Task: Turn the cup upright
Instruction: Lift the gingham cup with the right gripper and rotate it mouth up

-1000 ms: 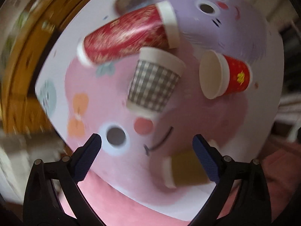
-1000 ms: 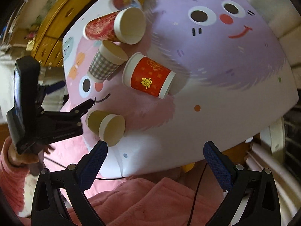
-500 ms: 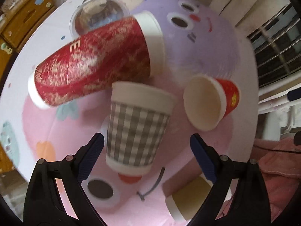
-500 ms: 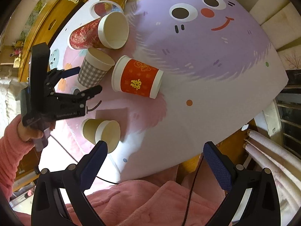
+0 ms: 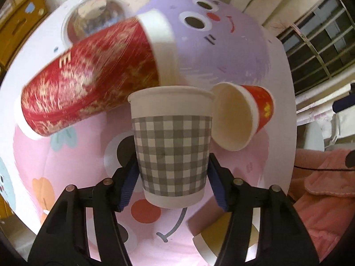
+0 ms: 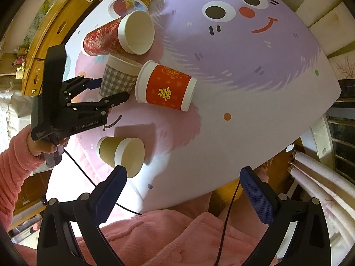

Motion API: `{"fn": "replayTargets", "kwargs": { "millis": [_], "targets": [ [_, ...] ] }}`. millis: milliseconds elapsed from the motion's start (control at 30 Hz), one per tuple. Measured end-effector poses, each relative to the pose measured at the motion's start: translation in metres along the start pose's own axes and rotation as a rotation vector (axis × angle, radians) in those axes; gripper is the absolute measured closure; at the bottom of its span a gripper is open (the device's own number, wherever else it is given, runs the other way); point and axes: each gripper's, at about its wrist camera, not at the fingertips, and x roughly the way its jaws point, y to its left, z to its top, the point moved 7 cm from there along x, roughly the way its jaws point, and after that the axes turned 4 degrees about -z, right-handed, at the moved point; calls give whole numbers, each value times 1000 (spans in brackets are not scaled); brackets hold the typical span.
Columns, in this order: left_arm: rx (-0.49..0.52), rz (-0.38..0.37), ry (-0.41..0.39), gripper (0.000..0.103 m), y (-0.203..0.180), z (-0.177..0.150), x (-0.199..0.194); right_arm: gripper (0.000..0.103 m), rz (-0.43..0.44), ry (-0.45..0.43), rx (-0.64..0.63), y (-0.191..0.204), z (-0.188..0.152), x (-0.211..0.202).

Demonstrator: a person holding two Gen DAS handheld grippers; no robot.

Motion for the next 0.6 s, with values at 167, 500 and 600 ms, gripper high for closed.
{"fn": "replayTargets", "kwargs": {
  "millis": [167, 500, 600],
  "targets": [
    [60, 41, -66, 47, -23, 1, -20, 0, 28, 1, -27, -16, 9, -20],
    [-65, 144, -234, 48, -75, 17, -94, 0, 100, -77, -74, -37, 22, -55],
    [-171, 142, -283, 48, -96, 16, -112, 0, 133, -99, -68, -53, 29, -65]
  ]
}}
